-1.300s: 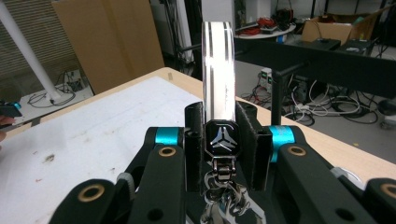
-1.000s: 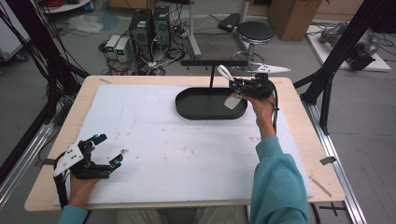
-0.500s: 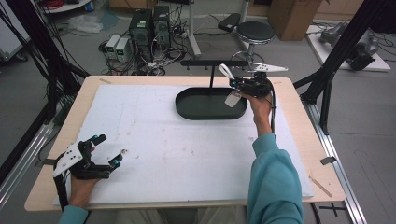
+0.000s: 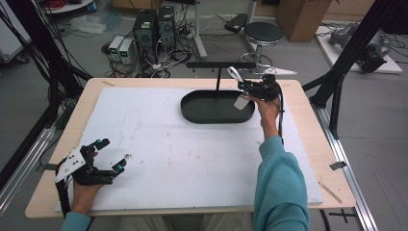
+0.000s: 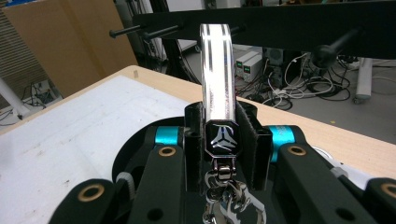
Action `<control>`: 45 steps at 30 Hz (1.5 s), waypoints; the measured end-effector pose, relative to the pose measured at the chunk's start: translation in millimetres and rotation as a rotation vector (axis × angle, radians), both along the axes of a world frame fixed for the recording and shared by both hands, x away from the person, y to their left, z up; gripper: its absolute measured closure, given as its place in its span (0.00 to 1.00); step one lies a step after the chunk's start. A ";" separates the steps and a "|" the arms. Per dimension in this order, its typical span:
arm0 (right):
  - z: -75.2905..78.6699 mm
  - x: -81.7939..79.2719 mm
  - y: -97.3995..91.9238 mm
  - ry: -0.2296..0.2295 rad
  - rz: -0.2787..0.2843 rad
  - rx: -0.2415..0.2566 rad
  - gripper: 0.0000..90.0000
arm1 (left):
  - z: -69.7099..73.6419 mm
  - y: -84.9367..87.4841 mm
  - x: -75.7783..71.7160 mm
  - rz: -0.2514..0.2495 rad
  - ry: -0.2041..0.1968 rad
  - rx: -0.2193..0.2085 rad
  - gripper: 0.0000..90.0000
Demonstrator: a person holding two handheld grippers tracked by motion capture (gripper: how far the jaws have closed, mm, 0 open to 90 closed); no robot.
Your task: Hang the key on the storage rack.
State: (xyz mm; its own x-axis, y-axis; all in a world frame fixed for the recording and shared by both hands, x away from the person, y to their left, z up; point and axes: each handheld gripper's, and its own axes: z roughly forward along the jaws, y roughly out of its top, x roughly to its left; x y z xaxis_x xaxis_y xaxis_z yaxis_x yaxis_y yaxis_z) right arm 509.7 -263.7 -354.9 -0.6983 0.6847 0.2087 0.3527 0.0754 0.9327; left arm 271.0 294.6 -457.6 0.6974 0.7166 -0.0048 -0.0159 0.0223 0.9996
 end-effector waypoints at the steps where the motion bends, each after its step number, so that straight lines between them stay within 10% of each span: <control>1: -0.6 0.4 0.5 0.002 0.001 0.000 0.83 | 0.0 -0.3 -0.1 0.000 -0.001 -0.001 0.02; 45: -16.6 9.6 22.2 0.023 -0.170 -0.050 0.77 | 0.0 -1.1 -1.0 0.001 -0.011 0.012 0.02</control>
State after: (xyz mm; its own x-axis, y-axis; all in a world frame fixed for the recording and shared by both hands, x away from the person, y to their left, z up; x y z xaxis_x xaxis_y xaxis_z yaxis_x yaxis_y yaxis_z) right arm 519.3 -241.4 -371.5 -0.5669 0.8026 0.1858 0.3852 0.0589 0.9209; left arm 270.0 293.4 -457.6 0.6970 0.7169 0.0114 -0.0273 0.0106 0.9996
